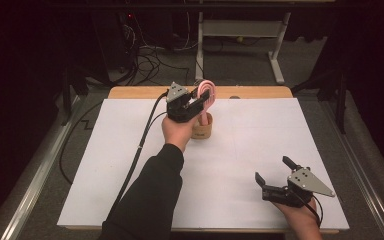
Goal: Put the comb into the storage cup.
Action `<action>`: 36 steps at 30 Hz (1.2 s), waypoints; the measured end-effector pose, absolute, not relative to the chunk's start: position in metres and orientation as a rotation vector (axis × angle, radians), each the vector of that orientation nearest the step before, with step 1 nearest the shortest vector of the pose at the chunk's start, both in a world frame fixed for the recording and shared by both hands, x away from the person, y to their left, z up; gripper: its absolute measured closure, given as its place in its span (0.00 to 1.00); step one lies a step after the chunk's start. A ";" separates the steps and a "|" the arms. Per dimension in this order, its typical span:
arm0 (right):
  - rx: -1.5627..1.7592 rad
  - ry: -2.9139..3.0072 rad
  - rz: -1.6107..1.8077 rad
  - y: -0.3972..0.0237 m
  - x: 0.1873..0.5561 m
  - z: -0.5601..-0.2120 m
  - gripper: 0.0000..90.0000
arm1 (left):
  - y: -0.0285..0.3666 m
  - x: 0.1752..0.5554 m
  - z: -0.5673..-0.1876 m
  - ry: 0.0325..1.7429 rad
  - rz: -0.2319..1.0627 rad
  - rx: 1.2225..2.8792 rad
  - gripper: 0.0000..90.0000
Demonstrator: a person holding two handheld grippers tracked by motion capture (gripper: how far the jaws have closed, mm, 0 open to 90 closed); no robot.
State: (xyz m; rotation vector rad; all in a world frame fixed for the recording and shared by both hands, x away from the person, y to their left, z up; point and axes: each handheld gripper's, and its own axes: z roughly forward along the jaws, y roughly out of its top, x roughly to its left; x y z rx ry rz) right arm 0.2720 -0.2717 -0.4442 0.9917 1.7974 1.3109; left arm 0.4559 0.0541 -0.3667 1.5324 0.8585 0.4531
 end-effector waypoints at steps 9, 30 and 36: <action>0.998 1.790 1.313 -0.273 0.272 -0.444 0.00 | 0.055 0.459 -0.370 0.866 0.428 1.544 0.70; 1.005 1.796 1.320 -0.271 0.272 -0.444 0.00 | 0.061 0.459 -0.369 0.882 0.449 1.589 0.61; 0.983 1.809 1.299 -0.268 0.271 -0.445 0.00 | 0.064 0.458 -0.366 0.883 0.455 1.581 0.61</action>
